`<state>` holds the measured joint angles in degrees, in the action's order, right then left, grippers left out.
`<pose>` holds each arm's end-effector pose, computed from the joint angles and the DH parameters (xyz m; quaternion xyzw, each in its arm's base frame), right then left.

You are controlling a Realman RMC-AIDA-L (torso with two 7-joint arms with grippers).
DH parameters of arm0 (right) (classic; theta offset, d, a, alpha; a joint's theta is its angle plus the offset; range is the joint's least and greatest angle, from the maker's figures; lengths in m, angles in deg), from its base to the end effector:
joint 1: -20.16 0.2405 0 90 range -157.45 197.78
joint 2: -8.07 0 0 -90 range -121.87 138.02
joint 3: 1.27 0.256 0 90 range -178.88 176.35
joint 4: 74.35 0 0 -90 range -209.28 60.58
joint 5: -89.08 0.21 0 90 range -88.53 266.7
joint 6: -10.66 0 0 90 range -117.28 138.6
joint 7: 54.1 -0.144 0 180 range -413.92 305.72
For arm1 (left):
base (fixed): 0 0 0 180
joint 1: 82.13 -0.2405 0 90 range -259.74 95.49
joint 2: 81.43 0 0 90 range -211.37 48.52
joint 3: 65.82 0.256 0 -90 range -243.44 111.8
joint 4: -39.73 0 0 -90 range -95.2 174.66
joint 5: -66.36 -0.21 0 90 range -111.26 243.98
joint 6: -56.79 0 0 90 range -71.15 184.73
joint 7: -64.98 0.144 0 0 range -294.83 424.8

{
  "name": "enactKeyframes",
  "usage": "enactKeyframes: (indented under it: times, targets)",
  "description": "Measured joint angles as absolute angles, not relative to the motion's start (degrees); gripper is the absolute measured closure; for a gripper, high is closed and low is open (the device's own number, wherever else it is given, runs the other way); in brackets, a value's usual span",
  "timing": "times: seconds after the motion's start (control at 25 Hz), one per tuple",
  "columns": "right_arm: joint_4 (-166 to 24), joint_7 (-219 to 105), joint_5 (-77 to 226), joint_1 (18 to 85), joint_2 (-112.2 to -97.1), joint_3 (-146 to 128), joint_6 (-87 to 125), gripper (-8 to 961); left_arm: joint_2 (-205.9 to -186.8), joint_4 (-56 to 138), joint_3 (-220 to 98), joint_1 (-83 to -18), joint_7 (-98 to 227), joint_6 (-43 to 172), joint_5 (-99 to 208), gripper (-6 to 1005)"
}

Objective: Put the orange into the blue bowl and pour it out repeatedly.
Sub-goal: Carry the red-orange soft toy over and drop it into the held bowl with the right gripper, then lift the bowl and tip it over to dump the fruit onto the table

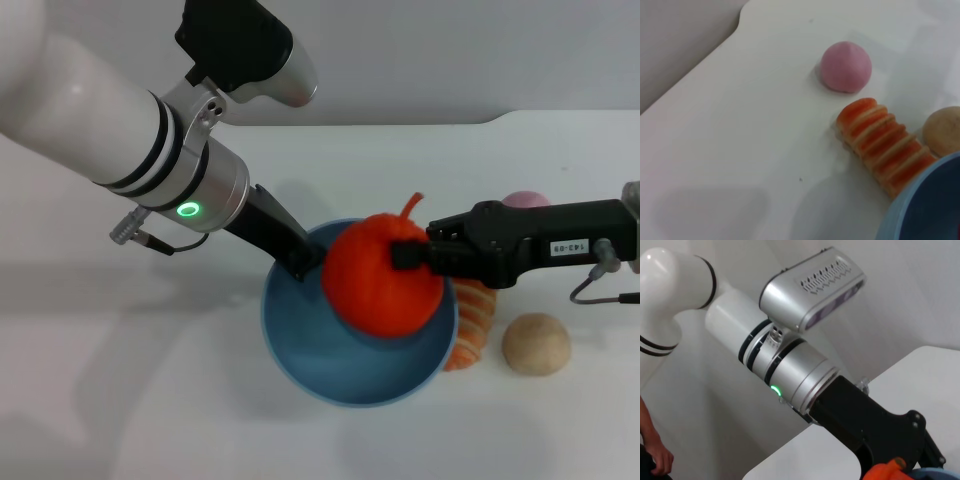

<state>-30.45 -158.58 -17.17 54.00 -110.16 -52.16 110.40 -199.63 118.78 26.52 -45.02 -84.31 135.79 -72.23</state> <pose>0.1975 0.3294 0.0056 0.9193 -0.2872 -0.2661 0.0395 -0.1202 0.3530 -0.0410 -0.9549 -0.2328 0.1079 0.1493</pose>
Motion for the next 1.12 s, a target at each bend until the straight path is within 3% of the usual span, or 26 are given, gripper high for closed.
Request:
enactKeyframes:
  times: [0.28, 0.48, 0.72, 1.12]
  targets:
    - [-31.3, -158.6, -17.2, 53.9, -110.11, -52.2, 109.6, 782, -199.71, 118.8, 26.5, -45.2, -84.2, 134.8, -72.2, 999]
    - [-31.0, -158.5, -16.7, 53.4, -109.93, -51.1, 109.5, 585, -199.62, 118.4, 26.2, -45.4, -84.0, 133.9, -72.2, 999]
    - [-30.4, -152.4, -16.6, 52.3, -110.12, -44.9, 109.0, 435, -199.59, 118.2, 26.3, -45.9, -84.0, 131.7, -72.5, 999]
    - [-32.2, -135.3, -14.6, 46.4, -110.63, -35.5, 101.3, 332, -199.46, 116.1, 25.1, -46.5, -82.3, 125.9, -73.6, 1000]
